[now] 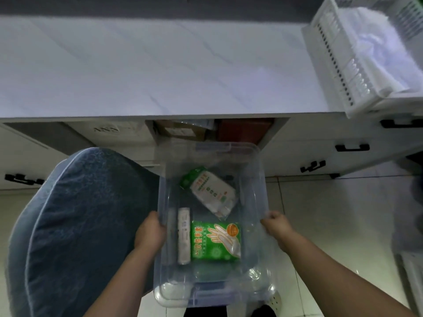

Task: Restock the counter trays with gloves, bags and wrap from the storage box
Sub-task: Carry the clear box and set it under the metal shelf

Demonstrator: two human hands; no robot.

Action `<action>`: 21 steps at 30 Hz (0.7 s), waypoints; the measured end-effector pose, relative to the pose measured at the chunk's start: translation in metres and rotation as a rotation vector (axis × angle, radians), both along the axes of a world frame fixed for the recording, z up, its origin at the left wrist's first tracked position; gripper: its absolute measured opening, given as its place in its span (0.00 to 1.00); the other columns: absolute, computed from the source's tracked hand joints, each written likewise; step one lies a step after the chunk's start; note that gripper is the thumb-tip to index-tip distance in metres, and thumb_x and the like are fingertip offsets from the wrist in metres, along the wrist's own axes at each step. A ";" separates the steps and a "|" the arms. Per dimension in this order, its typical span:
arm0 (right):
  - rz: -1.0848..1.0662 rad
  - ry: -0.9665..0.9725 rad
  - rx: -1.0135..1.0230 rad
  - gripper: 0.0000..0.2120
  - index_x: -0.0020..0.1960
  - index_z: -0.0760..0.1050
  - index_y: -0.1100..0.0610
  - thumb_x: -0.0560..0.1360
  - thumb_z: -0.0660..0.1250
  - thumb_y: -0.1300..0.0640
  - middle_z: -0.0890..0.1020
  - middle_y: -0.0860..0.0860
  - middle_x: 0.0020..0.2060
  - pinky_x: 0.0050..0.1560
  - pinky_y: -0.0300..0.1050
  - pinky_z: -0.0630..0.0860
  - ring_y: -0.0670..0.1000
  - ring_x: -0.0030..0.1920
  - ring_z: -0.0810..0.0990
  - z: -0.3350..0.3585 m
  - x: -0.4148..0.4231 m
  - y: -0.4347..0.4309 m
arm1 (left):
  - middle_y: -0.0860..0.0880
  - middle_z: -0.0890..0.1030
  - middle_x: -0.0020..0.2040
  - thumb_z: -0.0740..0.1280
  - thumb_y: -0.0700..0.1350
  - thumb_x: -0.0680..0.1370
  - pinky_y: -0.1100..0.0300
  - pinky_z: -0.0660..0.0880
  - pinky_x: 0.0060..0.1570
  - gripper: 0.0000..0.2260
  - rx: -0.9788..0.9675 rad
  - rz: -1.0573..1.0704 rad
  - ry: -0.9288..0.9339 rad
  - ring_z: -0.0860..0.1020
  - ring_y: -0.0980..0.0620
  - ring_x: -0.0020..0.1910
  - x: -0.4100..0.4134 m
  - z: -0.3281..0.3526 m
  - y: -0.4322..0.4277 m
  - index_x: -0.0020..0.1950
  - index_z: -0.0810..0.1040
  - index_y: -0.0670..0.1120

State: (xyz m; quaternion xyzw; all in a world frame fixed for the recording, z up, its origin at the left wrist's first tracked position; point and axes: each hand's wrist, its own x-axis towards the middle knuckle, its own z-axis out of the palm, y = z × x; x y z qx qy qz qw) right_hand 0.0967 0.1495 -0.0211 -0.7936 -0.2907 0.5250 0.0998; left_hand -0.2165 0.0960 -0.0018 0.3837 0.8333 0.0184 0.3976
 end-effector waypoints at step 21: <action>-0.325 -0.032 0.131 0.06 0.43 0.78 0.65 0.73 0.62 0.66 0.78 0.60 0.36 0.41 0.49 0.73 0.57 0.38 0.76 0.054 0.306 -0.160 | 0.40 0.80 0.51 0.61 0.42 0.76 0.58 0.66 0.39 0.03 0.117 -0.417 0.040 0.76 0.42 0.45 0.294 0.052 -0.033 0.43 0.70 0.45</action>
